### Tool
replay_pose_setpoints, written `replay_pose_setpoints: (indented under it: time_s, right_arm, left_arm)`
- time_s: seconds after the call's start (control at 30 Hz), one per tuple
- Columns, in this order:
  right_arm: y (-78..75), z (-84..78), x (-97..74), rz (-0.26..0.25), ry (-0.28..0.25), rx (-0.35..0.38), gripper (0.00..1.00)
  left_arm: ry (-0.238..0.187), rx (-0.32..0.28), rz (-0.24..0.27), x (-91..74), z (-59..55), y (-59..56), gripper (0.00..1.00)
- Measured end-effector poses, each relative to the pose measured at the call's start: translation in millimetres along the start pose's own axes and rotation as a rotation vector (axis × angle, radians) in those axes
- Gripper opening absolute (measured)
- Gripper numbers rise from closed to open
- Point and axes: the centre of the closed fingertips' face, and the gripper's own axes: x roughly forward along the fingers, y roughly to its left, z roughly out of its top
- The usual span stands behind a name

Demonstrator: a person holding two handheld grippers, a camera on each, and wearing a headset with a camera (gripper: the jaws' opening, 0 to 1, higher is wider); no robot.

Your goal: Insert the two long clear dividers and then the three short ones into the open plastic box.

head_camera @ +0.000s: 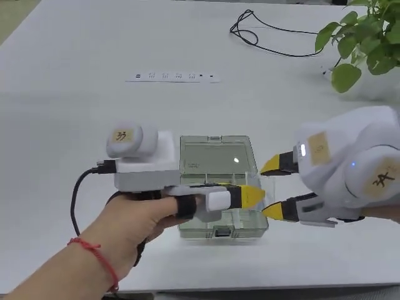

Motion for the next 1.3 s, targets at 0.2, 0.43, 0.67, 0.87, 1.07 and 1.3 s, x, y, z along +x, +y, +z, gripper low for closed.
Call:
replay_pose_setpoints:
  time_s: [0.2,0.43,0.67,0.87,1.07,1.3]
  right_arm:
    - [-0.5,2.3,-1.7,-0.009,0.007,-0.019,0.33]
    - [0.3,1.8,-2.4,-0.010,0.014,-0.027,0.33]
    - [1.7,1.1,-3.7,-0.008,0.018,-0.030,0.33]
    - [1.2,0.8,-4.0,-0.013,0.018,-0.038,0.33]
    - [-1.5,2.8,-3.6,-0.026,0.010,-0.039,0.33]
    - [-7.6,10.1,-12.1,-0.016,-0.042,0.010,0.34]
  left_arm:
    - [0.009,-0.014,-0.022,2.5,-2.1,-5.3,0.11]
    - [0.018,-0.012,-0.046,4.5,-2.5,-8.5,0.00]
    - [0.015,-0.037,-0.060,5.1,-3.0,-9.2,0.00]
    - [-0.003,-0.050,-0.068,5.1,-1.7,-9.4,0.00]
    - [-0.002,-0.036,-0.043,3.6,-2.8,-3.0,0.00]
    - [-0.024,-0.008,-0.046,0.1,1.9,-4.1,0.00]
